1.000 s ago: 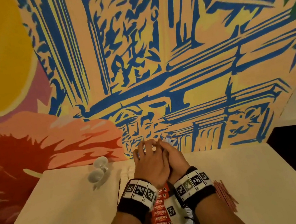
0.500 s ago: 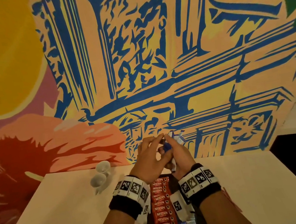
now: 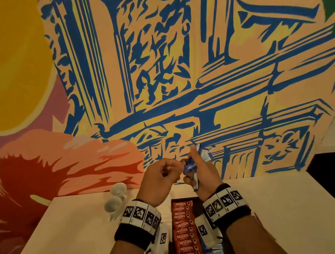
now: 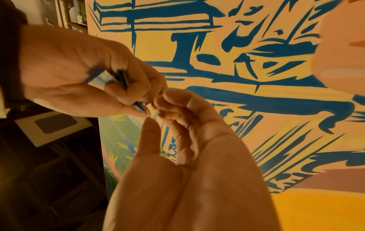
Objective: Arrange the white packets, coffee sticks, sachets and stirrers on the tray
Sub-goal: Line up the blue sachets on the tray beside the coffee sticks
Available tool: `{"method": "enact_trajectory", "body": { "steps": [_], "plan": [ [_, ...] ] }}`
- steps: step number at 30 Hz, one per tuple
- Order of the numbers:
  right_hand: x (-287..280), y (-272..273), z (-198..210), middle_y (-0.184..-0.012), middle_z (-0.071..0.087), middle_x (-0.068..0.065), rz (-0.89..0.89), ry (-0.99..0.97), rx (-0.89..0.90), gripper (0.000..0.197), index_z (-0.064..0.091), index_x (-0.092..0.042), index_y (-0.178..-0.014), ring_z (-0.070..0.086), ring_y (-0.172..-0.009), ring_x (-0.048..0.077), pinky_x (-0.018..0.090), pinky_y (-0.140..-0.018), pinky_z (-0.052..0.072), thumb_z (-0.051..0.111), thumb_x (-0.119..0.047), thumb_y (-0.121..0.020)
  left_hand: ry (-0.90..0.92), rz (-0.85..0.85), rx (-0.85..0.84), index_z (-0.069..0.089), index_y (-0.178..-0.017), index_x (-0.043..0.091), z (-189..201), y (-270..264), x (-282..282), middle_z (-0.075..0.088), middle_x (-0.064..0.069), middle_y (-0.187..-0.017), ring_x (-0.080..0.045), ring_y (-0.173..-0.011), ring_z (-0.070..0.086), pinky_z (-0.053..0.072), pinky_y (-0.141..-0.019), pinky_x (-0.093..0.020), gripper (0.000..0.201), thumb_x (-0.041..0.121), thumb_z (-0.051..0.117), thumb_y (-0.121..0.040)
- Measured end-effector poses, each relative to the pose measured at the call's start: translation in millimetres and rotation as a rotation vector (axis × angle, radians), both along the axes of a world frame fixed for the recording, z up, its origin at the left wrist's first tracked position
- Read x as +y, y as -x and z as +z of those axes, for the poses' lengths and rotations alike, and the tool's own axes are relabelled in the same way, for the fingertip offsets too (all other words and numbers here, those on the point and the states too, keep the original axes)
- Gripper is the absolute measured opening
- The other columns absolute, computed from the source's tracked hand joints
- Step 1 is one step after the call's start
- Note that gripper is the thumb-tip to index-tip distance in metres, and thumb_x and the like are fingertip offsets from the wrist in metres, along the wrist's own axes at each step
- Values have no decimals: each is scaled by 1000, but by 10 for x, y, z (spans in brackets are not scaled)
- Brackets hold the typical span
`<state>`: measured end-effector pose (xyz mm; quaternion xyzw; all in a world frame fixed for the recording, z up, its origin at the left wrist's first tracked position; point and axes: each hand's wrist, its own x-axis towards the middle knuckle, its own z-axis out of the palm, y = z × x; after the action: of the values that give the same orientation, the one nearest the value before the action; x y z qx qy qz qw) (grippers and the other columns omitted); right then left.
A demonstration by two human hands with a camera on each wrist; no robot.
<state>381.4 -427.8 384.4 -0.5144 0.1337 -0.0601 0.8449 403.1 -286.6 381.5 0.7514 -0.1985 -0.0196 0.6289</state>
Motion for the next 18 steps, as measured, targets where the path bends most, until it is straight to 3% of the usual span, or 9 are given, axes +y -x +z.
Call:
{"method": "enact_trajectory", "body": {
  "steps": [3, 9, 13, 18],
  "plan": [
    [71, -2, -3, -72, 60, 7, -8, 43, -6, 50, 60, -8, -94, 55, -54, 17, 23, -39, 39, 55, -57, -96, 33, 12, 53, 67, -96, 12, -25, 0, -5, 68, -5, -75, -23, -71, 69, 57, -70, -37, 19, 23, 79, -86],
    [157, 5, -67, -64, 56, 3, 22, 78, -14, 56, 62, -7, -93, 47, -47, 12, 22, -37, 34, 61, -62, -86, 83, -46, 89, 68, -93, 3, -34, -12, 92, 69, 0, -73, -16, -68, 67, 54, -64, -26, 9, 7, 74, -88],
    [174, 10, -84, -64, 56, 1, -8, 76, -3, 46, 61, -14, -84, 44, -45, 10, 22, -37, 31, 66, -60, -81, 90, -92, 104, 72, -98, 12, -55, -11, 153, 69, 1, -73, -15, -68, 65, 55, -67, -26, 9, 6, 68, -93],
    [-5, 49, -224, -55, 32, 0, -138, -60, 91, 49, 52, -15, -69, 24, -39, 12, 24, -34, 21, 69, -59, -83, 25, -59, 74, 74, -94, 17, -142, -59, 355, 66, -1, -70, -14, -65, 60, 54, -68, -28, 15, 6, 64, -95]
  ]
}}
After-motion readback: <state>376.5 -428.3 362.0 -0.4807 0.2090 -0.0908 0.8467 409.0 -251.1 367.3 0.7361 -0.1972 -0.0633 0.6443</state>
